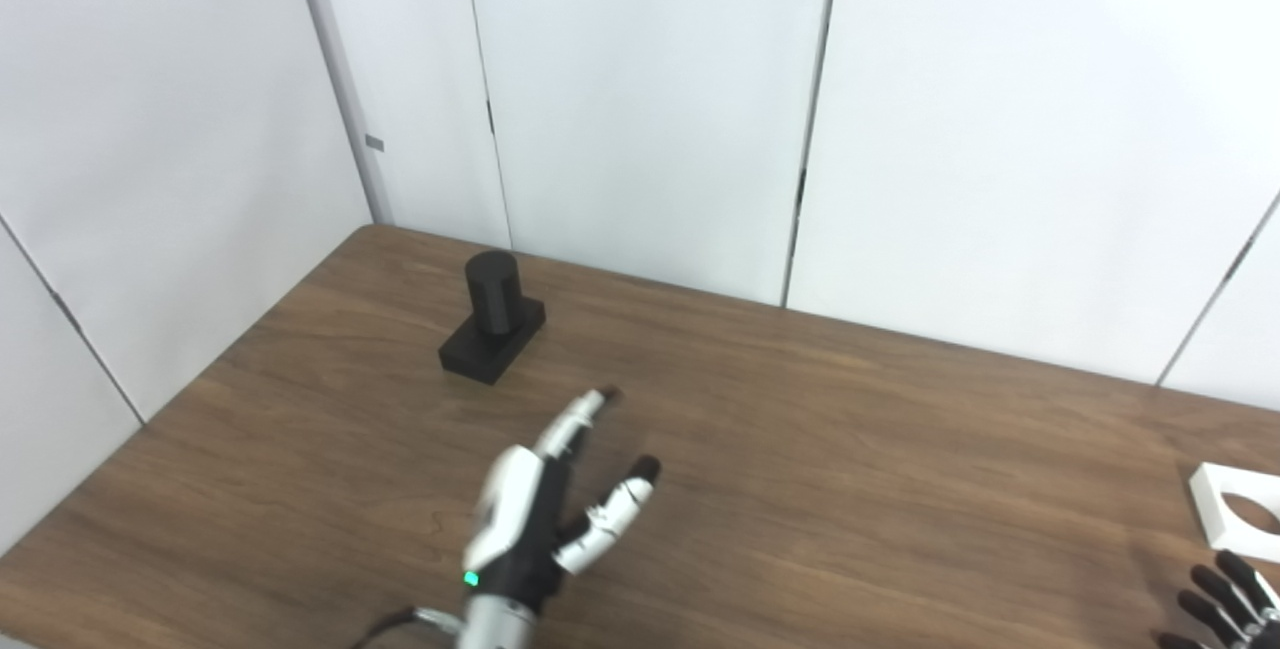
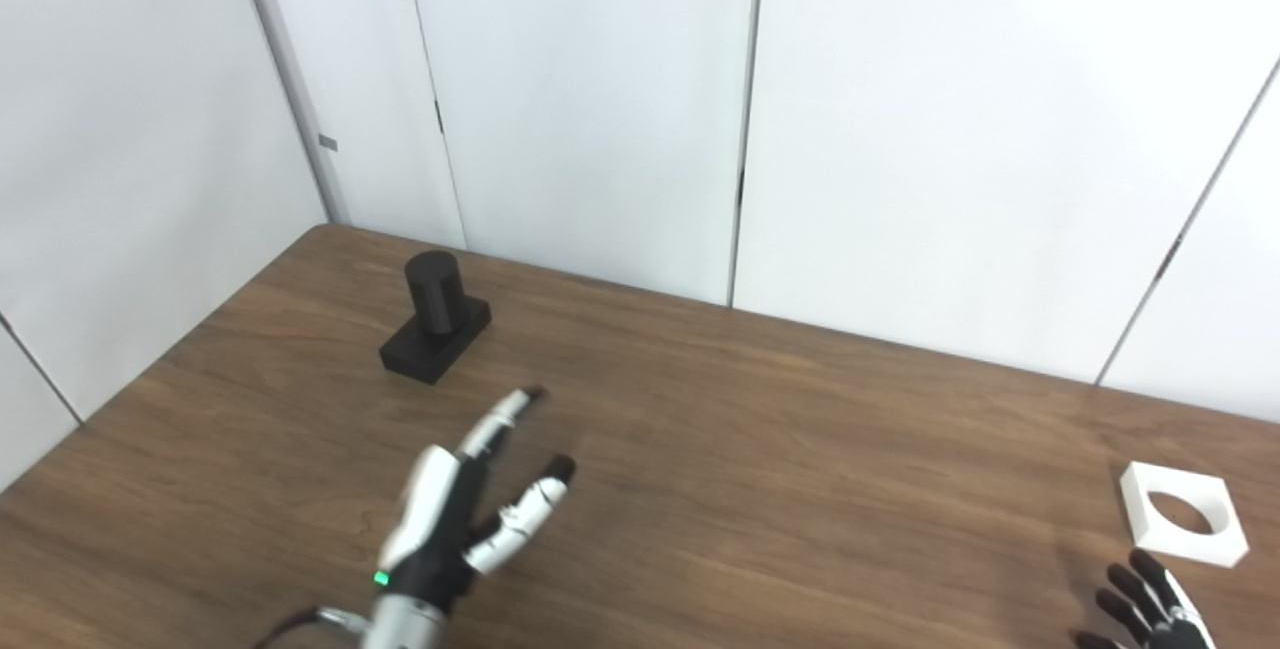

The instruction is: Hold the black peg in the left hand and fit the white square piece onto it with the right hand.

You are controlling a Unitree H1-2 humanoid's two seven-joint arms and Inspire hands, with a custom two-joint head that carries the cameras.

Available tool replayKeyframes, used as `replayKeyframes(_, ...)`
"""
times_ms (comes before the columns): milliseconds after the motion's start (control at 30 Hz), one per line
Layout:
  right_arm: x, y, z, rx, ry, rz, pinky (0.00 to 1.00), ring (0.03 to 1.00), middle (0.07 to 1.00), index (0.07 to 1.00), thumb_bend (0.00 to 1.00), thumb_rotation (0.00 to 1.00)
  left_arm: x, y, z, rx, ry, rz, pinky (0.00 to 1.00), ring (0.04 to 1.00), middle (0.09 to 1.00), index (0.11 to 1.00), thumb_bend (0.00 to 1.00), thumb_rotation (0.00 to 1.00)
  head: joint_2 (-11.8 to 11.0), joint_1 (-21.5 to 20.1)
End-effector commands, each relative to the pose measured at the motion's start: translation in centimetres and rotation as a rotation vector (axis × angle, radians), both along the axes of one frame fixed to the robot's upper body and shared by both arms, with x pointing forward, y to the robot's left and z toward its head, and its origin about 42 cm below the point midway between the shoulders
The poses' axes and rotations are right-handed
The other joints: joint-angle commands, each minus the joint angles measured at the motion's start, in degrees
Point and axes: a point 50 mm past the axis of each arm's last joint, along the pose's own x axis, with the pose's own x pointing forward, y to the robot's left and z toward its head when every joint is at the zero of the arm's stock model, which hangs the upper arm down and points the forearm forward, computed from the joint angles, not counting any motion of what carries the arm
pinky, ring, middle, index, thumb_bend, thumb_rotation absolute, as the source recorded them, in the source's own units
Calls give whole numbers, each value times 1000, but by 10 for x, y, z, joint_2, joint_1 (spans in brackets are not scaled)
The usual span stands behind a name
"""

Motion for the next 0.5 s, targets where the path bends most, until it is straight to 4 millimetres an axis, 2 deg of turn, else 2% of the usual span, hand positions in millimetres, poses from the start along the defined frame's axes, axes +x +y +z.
replayKeyframes(0, 2, -1, -2, 3, 10, -7, 709, 844, 872, 897, 654, 1000, 0, 11, 19, 116, -55, 77, 837, 929, 943, 932, 664, 716, -1, 1)
replayKeyframes(100, 3, -1, -2, -28, 11, -2, 731, 861, 884, 906, 648, 1000, 11, 32, 40, 224, -78, 179, 819, 919, 934, 927, 795, 806, -2, 2)
replayKeyframes(167, 3, -2, -3, -56, 15, -8, 768, 870, 885, 898, 653, 1000, 17, 44, 49, 282, -55, 218, 865, 943, 949, 945, 855, 882, -2, 2)
replayKeyframes(233, 3, -2, -3, -55, 14, -7, 751, 875, 888, 891, 652, 1000, 27, 55, 54, 366, -17, 264, 935, 963, 956, 943, 905, 906, -3, -2)
replayKeyframes(300, 2, -2, -2, -49, 12, -5, 738, 869, 888, 883, 625, 1000, 34, 61, 54, 431, 12, 297, 960, 959, 956, 938, 931, 913, -1, -3)
replayKeyframes(400, 2, -1, -1, -27, 18, -2, 782, 888, 901, 890, 557, 1000, 39, 66, 52, 503, 47, 325, 962, 958, 959, 935, 939, 924, 1, -3)
replayKeyframes(467, 2, -1, -1, -28, 11, -6, 756, 885, 905, 890, 488, 1000, 43, 71, 49, 553, 73, 351, 945, 956, 961, 930, 939, 937, 2, -2)
